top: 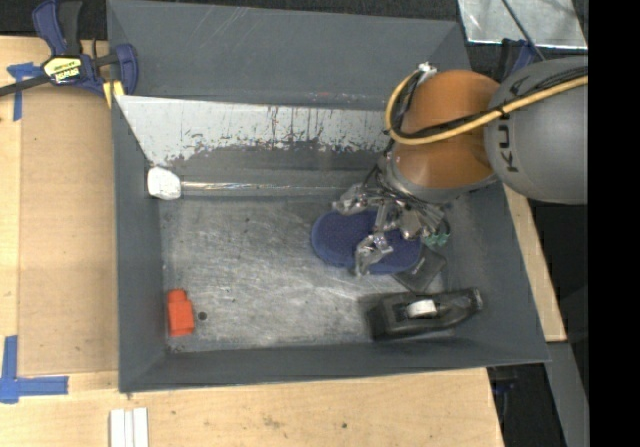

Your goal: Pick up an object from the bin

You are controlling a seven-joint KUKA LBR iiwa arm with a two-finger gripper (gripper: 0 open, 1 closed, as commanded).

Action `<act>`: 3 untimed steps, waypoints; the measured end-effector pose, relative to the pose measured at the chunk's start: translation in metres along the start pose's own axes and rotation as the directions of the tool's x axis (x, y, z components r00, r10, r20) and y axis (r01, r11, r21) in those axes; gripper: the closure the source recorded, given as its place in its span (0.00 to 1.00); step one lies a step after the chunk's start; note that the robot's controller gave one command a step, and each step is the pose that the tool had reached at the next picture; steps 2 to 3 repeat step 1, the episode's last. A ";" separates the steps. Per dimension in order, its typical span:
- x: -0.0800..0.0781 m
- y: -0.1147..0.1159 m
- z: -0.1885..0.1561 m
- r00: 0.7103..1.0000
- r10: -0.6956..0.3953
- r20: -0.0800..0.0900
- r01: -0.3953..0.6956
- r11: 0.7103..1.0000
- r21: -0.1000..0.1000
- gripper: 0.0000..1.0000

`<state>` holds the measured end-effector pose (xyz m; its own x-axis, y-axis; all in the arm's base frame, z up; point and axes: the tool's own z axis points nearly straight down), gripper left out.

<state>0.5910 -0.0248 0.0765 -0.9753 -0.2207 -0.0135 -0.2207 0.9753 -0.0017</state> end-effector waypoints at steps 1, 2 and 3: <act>-0.004 -0.007 -0.161 1.000 0.030 -0.001 -0.030 1.000 0.002 1.00; -0.004 -0.007 -0.161 1.000 0.030 -0.001 -0.030 1.000 0.002 1.00; -0.004 -0.007 -0.161 1.000 0.030 -0.001 -0.030 1.000 0.002 1.00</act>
Offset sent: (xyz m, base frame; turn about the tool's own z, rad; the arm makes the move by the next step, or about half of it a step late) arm 0.0004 -0.0056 0.1555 0.0274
